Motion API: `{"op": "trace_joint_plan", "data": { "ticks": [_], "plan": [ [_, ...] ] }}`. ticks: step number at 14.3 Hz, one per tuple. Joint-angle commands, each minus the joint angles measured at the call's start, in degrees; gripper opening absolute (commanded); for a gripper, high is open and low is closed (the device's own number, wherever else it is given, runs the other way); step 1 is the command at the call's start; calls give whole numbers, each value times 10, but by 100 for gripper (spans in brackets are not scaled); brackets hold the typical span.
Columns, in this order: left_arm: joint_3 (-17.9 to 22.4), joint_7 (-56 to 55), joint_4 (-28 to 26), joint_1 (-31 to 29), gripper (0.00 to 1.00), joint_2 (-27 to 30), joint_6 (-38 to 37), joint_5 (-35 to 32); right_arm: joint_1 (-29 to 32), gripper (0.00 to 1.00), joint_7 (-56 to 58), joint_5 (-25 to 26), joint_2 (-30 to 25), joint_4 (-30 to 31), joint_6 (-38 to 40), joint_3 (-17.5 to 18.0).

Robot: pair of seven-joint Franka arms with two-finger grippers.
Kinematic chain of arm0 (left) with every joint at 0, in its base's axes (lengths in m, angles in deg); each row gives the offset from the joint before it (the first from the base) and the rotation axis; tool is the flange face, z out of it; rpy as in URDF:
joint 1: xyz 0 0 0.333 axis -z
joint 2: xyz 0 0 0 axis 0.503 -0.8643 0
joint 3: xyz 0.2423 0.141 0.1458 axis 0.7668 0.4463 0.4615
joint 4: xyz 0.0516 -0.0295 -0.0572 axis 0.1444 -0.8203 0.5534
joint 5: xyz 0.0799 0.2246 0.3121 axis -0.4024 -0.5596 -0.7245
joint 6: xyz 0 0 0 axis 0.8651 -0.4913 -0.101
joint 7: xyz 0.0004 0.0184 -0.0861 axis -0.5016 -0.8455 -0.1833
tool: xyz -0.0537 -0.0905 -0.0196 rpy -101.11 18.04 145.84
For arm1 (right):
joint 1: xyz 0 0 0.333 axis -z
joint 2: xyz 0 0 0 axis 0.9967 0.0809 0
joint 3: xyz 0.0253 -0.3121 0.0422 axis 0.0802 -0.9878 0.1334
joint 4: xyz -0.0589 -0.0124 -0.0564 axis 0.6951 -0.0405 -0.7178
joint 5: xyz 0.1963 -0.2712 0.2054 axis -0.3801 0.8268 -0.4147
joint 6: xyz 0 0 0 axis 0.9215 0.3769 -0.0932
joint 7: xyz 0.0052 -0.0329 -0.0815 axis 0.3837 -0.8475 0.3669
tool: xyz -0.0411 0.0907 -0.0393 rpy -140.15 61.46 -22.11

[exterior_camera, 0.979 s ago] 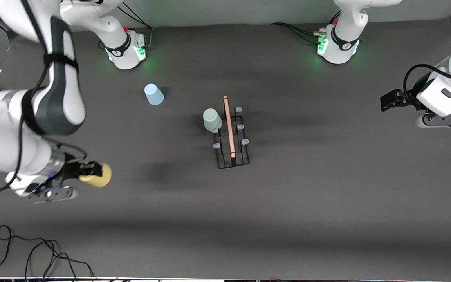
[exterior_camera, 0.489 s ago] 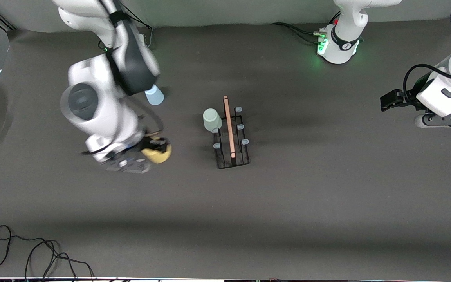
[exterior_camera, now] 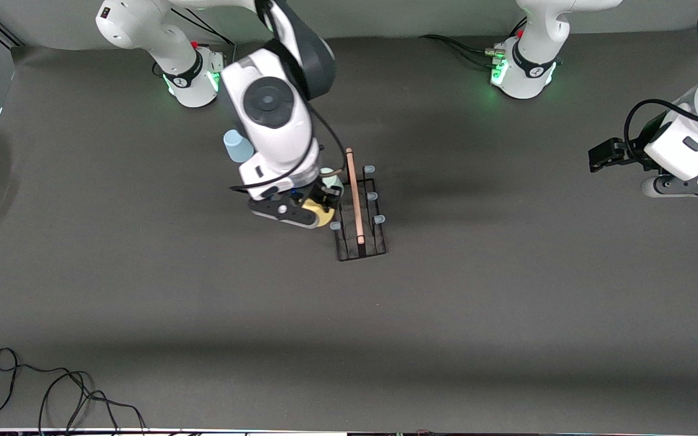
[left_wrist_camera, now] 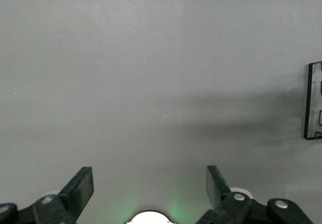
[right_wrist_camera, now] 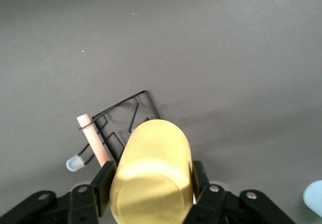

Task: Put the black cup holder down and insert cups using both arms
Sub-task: 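Carry the yellow cup with the right gripper and lower it onto a peg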

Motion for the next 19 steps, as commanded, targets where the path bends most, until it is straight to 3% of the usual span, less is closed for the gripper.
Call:
{"op": "trace_joint_plan", "data": {
  "ticks": [1, 16, 17, 18, 19],
  "plan": [
    [1, 7, 2, 1, 100, 3, -1, -1, -2, 28, -18, -11, 33, -17, -33, -4],
    [1, 8, 2, 1, 100, 3, -1, -1, -4, 28, 7, -33, 102, 21, -143, 8],
    [2, 7, 2, 1, 100, 3, -1, -1, -1, 42, 10, -34, 108, 21, -146, 10],
    [2, 7, 2, 1, 100, 3, -1, -1, 1, 94, 9, -35, 113, 20, -146, 10],
    [2, 7, 2, 1, 100, 3, -1, -1, 4, 100, 10, -37, 111, 19, -144, 11]
  ]
}}
